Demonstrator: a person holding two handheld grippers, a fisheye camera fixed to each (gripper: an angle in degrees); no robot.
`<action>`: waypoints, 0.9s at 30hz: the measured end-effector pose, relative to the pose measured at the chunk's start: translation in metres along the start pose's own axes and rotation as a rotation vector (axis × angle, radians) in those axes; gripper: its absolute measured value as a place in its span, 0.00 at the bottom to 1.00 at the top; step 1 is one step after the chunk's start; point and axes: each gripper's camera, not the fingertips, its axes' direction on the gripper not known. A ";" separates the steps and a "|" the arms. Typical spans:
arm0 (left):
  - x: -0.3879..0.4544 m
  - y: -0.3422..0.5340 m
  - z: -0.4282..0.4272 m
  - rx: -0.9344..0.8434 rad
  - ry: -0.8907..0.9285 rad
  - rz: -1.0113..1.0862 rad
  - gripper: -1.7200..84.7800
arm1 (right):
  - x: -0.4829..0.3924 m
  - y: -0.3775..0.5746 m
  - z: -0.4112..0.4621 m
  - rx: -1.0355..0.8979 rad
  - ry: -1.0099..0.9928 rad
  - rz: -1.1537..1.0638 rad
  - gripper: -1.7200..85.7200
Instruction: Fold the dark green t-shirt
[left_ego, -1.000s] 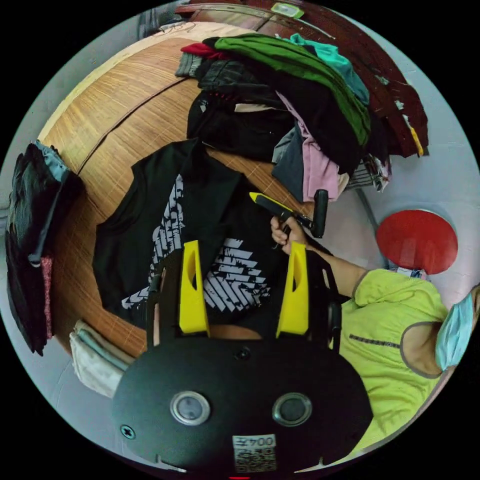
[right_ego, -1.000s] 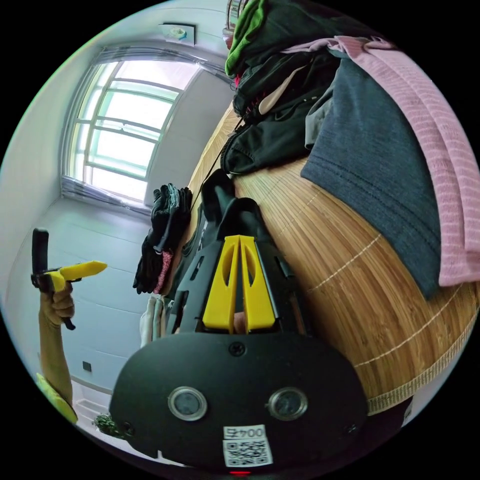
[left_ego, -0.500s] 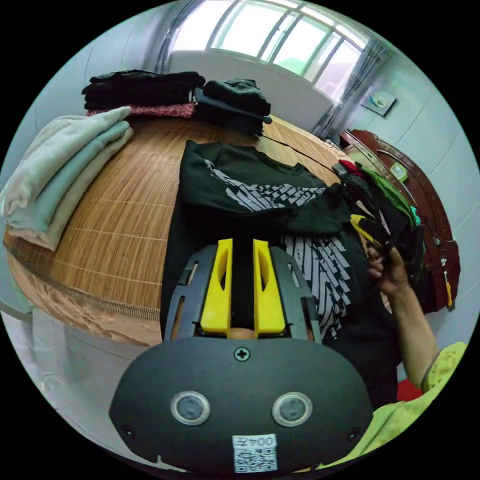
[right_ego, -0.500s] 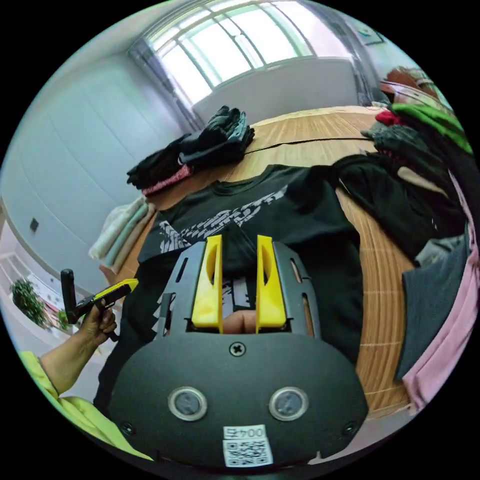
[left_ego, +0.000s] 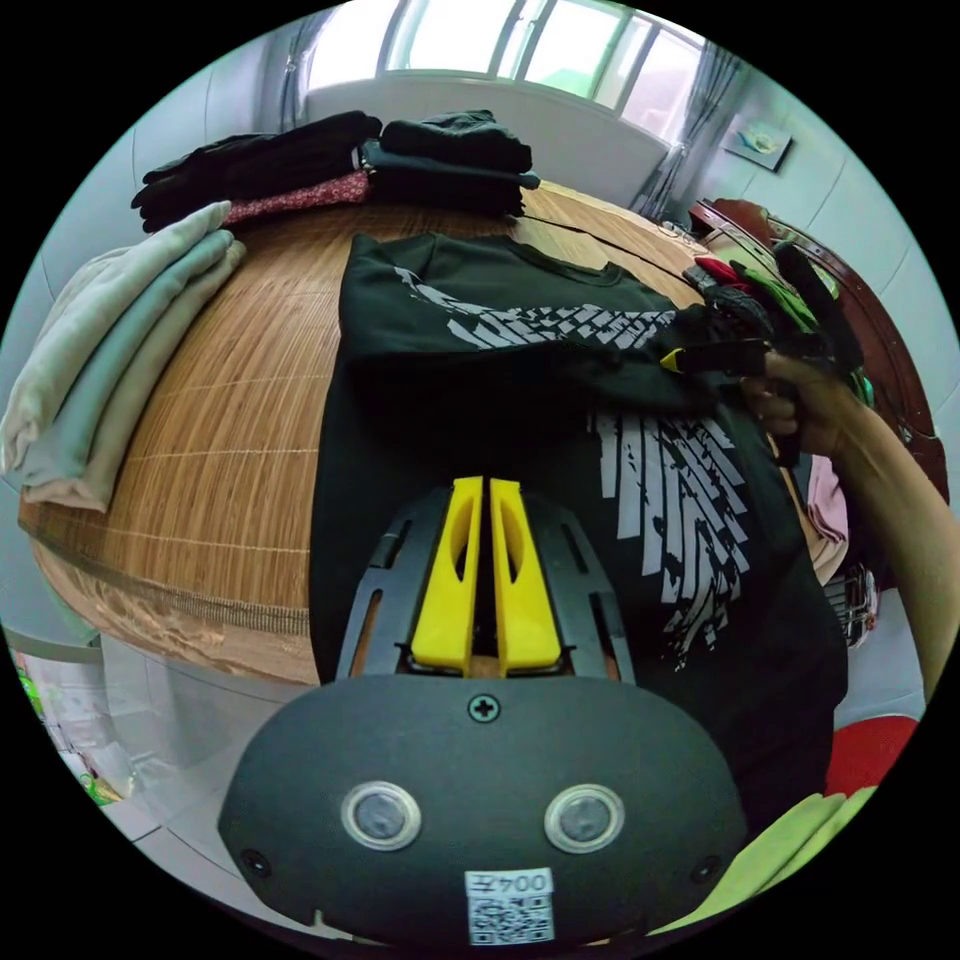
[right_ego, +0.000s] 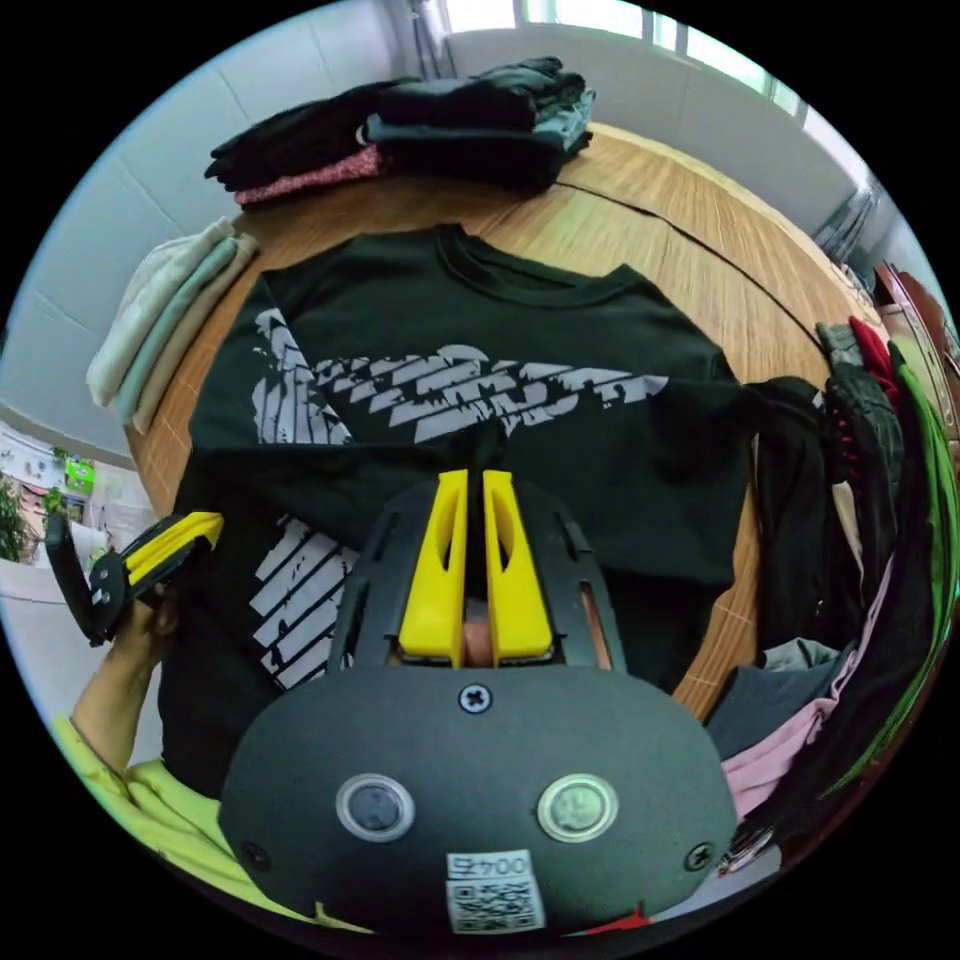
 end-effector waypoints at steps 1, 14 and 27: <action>0.004 0.004 0.002 0.001 -0.004 0.002 0.04 | -0.004 0.001 -0.007 0.016 0.004 -0.010 0.06; 0.035 0.043 0.024 0.007 0.025 -0.015 0.03 | -0.098 -0.003 -0.274 0.578 0.236 -0.449 0.06; 0.075 0.068 0.043 0.008 0.004 -0.006 0.03 | -0.041 0.184 -0.140 0.395 0.842 -0.279 0.09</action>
